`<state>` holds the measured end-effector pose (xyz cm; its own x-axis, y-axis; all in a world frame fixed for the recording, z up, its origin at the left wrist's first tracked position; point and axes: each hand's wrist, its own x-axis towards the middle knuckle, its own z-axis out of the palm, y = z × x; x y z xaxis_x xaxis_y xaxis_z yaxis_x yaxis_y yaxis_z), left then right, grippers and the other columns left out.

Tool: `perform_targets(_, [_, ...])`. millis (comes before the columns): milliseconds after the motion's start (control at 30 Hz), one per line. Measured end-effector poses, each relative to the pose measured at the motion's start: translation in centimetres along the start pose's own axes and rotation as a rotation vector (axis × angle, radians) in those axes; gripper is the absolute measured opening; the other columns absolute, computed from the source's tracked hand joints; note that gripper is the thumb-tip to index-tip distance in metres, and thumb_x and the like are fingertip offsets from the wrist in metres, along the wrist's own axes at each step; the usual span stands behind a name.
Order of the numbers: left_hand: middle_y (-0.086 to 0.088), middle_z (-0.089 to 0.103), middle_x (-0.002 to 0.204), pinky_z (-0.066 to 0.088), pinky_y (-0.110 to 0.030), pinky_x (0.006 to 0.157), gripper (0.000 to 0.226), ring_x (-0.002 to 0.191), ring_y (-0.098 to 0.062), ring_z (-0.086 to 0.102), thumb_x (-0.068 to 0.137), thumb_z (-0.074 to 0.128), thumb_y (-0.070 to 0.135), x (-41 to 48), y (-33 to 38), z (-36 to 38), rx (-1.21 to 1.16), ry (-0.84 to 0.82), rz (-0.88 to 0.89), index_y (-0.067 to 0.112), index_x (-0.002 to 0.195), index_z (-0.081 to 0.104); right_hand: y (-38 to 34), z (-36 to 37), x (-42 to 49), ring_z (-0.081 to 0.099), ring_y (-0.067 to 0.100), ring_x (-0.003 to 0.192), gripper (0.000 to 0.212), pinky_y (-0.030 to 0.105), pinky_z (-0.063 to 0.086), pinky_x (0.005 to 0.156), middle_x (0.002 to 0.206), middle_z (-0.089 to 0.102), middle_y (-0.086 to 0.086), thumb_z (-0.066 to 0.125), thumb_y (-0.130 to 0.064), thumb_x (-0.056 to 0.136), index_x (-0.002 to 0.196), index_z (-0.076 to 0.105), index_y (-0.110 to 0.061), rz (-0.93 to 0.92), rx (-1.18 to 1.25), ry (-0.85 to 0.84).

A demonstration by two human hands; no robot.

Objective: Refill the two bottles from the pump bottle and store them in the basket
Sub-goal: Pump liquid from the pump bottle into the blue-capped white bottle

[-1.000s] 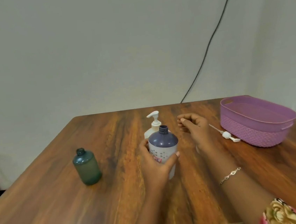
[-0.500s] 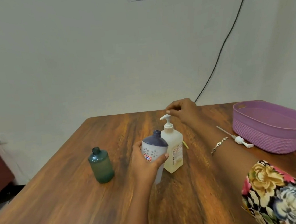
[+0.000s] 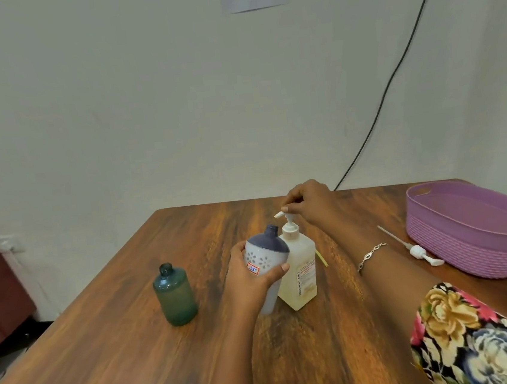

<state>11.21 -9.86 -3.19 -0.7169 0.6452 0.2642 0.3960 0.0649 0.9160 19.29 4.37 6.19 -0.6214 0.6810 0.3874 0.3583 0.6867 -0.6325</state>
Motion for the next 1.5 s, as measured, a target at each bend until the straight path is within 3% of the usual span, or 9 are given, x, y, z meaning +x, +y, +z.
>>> perform_targets(233, [0.005, 0.051, 0.113, 0.05, -0.027, 0.074, 0.08, 0.097, -0.015, 0.054, 0.064, 0.082, 0.035, 0.8, 0.0, 0.1, 0.004, -0.029, 0.006, 0.022, 0.128, 0.038, 0.5, 0.4, -0.5, 0.062, 0.019, 0.087, 0.011, 0.018, 0.044, 0.07, 0.094, 0.069, 0.008, 0.068, -0.008, 0.08, 0.089, 0.074, -0.006, -0.079, 0.003, 0.014])
perform_targets(400, [0.008, 0.053, 0.107, 0.05, -0.027, 0.07, 0.081, 0.091, -0.008, 0.054, 0.058, 0.084, 0.045, 1.4, 0.0, 0.0, 0.018, -0.046, 0.02, 0.025, 0.124, 0.041, 0.8, 0.6, -1.2, 0.063, 0.019, 0.081, 0.024, 0.007, 0.039, 0.06, 0.087, 0.07, 0.006, 0.055, 0.005, 0.077, 0.086, 0.074, -0.005, -0.177, -0.032, 0.073])
perform_targets(533, [0.018, 0.052, 0.102, 0.05, -0.029, 0.073, 0.093, 0.092, -0.006, 0.054, 0.038, 0.069, 0.067, 1.7, 0.3, -0.1, 0.03, -0.044, 0.015, 0.032, 0.119, 0.041, 0.6, 0.9, -1.5, 0.064, 0.021, 0.084, 0.026, 0.02, 0.045, 0.07, 0.093, 0.071, 0.009, 0.051, 0.004, 0.08, 0.09, 0.073, -0.004, -0.241, -0.104, 0.111])
perform_targets(800, [0.009, 0.056, 0.112, 0.051, -0.028, 0.074, 0.094, 0.097, -0.01, 0.055, 0.043, 0.074, 0.061, 2.0, 0.1, -0.3, 0.019, -0.085, 0.008, 0.028, 0.125, 0.045, 1.7, 2.2, -2.4, 0.066, 0.027, 0.074, 0.031, 0.035, 0.052, 0.073, 0.08, 0.072, 0.011, 0.044, -0.006, 0.071, 0.079, 0.074, -0.001, -0.331, -0.047, 0.224])
perform_targets(967, [0.01, 0.054, 0.108, 0.042, -0.018, 0.064, 0.082, 0.091, -0.004, 0.053, 0.052, 0.079, 0.049, 2.0, 0.5, -0.7, 0.017, -0.107, 0.014, 0.025, 0.123, 0.045, 1.5, 1.8, -2.3, 0.066, 0.027, 0.08, 0.033, 0.027, 0.046, 0.076, 0.087, 0.072, 0.012, 0.045, -0.011, 0.074, 0.087, 0.074, -0.001, -0.323, -0.054, 0.191])
perform_targets(1100, [0.013, 0.053, 0.105, 0.041, -0.017, 0.064, 0.087, 0.09, -0.002, 0.053, 0.049, 0.073, 0.051, 2.0, 0.7, -1.0, 0.028, -0.107, 0.031, 0.024, 0.126, 0.044, 1.4, 1.2, -1.8, 0.065, 0.029, 0.077, 0.033, 0.033, 0.05, 0.071, 0.083, 0.072, 0.012, 0.045, -0.012, 0.073, 0.085, 0.074, -0.002, -0.346, -0.083, 0.197])
perform_targets(1267, [0.011, 0.051, 0.106, 0.038, -0.015, 0.062, 0.072, 0.086, 0.002, 0.05, 0.067, 0.08, 0.034, 1.9, 0.6, -1.0, 0.066, -0.109, 0.032, 0.023, 0.127, 0.043, 1.8, 1.9, -1.9, 0.06, 0.026, 0.074, 0.033, 0.021, 0.037, 0.063, 0.083, 0.07, 0.009, 0.04, -0.011, 0.072, 0.08, 0.071, -0.002, -0.356, -0.12, 0.217])
perform_targets(1400, [0.008, 0.055, 0.111, 0.04, -0.017, 0.062, 0.071, 0.089, -0.002, 0.053, 0.064, 0.08, 0.036, 2.0, 0.5, -1.1, 0.039, -0.105, 0.02, 0.024, 0.125, 0.046, 1.6, 2.3, -1.7, 0.054, 0.023, 0.07, 0.033, 0.015, 0.028, 0.055, 0.081, 0.067, 0.008, 0.038, -0.007, 0.07, 0.08, 0.069, -0.003, -0.369, -0.11, 0.237])
perform_targets(1500, [0.007, 0.055, 0.114, 0.041, -0.018, 0.065, 0.085, 0.093, -0.005, 0.054, 0.055, 0.083, 0.048, 2.0, 0.6, -1.1, 0.03, -0.122, 0.034, 0.024, 0.127, 0.046, 1.6, 2.6, -1.4, 0.051, 0.019, 0.066, 0.036, 0.014, 0.029, 0.054, 0.075, 0.065, 0.007, 0.035, -0.01, 0.071, 0.078, 0.07, -0.005, -0.394, -0.088, 0.283])
